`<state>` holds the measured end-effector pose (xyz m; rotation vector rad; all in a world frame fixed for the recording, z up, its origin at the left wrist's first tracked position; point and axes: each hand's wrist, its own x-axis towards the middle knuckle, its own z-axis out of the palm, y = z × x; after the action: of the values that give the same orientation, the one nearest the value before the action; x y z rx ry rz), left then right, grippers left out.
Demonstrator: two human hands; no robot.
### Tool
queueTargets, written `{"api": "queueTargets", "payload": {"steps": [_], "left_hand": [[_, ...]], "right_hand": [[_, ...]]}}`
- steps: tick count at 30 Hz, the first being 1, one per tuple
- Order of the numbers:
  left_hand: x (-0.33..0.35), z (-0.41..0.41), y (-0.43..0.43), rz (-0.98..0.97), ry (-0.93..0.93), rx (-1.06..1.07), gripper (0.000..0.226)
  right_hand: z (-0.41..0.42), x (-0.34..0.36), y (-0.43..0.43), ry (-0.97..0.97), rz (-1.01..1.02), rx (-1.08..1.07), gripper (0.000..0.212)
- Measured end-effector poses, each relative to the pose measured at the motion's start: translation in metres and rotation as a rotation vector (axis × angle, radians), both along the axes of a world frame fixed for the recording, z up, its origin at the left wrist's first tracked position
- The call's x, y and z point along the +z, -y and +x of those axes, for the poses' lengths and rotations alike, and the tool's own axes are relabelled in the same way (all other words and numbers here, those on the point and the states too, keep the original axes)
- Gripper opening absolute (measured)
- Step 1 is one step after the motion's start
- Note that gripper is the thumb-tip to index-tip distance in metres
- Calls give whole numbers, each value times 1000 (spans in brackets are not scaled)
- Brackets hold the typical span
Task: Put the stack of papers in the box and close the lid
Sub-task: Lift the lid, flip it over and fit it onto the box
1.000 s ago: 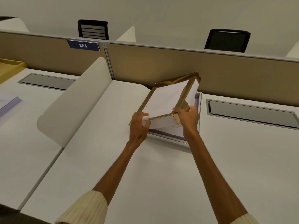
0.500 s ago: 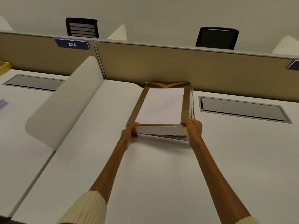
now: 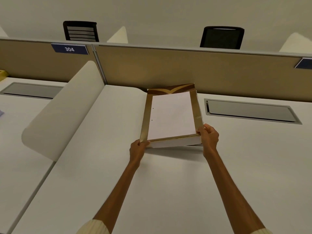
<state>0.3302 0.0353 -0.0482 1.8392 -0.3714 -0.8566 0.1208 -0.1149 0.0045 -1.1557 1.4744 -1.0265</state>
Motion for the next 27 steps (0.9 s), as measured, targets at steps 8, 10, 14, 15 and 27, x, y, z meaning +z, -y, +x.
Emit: {"api": "queueTargets", "payload": {"steps": [8, 10, 14, 15, 27], "left_hand": [[10, 6, 34, 180, 135, -194, 82], [13, 9, 44, 185, 106, -192, 92], [9, 12, 48, 139, 75, -148, 80], [9, 11, 47, 125, 86, -140, 76], [15, 5, 45, 67, 190, -189, 64]], "right_hand": [[-2, -15, 4, -28, -2, -38, 25], [-4, -16, 5, -31, 1, -32, 29], [-13, -15, 11, 34, -2, 15, 36], [-16, -15, 13, 50, -2, 19, 36], [-18, -36, 12, -30, -48, -61, 32]]}}
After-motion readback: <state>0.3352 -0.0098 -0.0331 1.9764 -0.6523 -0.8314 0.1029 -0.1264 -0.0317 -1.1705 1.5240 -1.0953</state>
